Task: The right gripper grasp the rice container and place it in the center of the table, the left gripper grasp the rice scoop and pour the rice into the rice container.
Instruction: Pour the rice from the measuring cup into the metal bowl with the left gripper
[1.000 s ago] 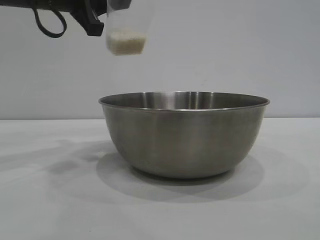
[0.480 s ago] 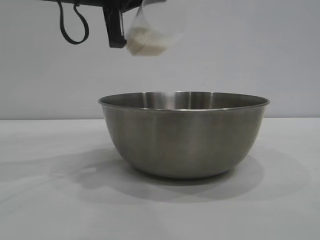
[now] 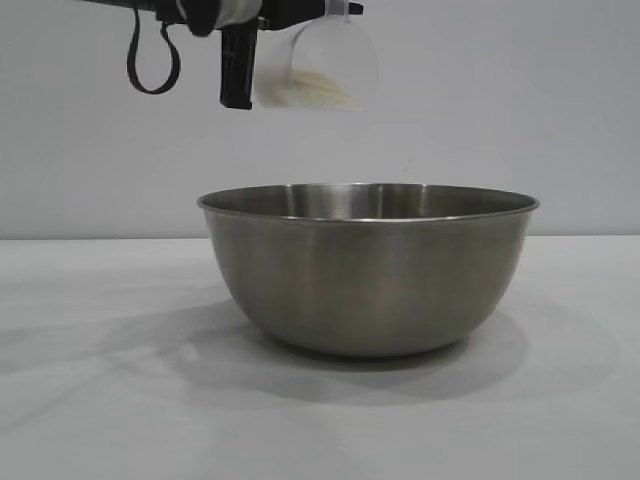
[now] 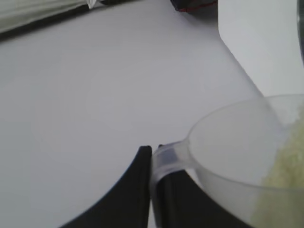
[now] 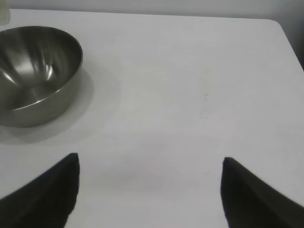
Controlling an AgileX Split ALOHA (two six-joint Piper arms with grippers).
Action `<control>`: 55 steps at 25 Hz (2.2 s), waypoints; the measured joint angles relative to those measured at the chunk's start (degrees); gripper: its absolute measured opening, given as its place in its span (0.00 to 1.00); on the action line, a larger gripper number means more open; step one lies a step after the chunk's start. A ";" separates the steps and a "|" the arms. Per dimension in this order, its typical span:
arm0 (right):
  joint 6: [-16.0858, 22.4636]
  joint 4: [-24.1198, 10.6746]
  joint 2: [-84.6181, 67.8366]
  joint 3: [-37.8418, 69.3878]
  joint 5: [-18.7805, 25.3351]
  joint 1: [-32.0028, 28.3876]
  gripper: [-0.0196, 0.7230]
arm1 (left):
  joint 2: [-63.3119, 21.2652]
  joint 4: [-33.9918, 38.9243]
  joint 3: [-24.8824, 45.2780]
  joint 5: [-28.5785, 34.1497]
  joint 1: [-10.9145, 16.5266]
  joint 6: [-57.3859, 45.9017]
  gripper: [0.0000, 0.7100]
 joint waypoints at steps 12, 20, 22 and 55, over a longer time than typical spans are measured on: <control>0.00 0.00 0.00 0.00 0.00 0.00 0.78 | 0.00 0.00 0.00 1.05 -0.08 13.06 0.00; 0.00 0.00 0.00 0.00 0.00 0.00 0.78 | 0.00 0.00 0.00 1.05 -0.08 23.75 0.00; 0.00 0.00 0.00 0.00 0.00 0.00 0.78 | 0.00 0.00 0.00 1.05 -0.08 26.25 0.00; 0.00 0.00 0.00 0.00 0.00 0.00 0.78 | 0.00 -30.62 0.00 -5.34 -0.08 -20.78 0.00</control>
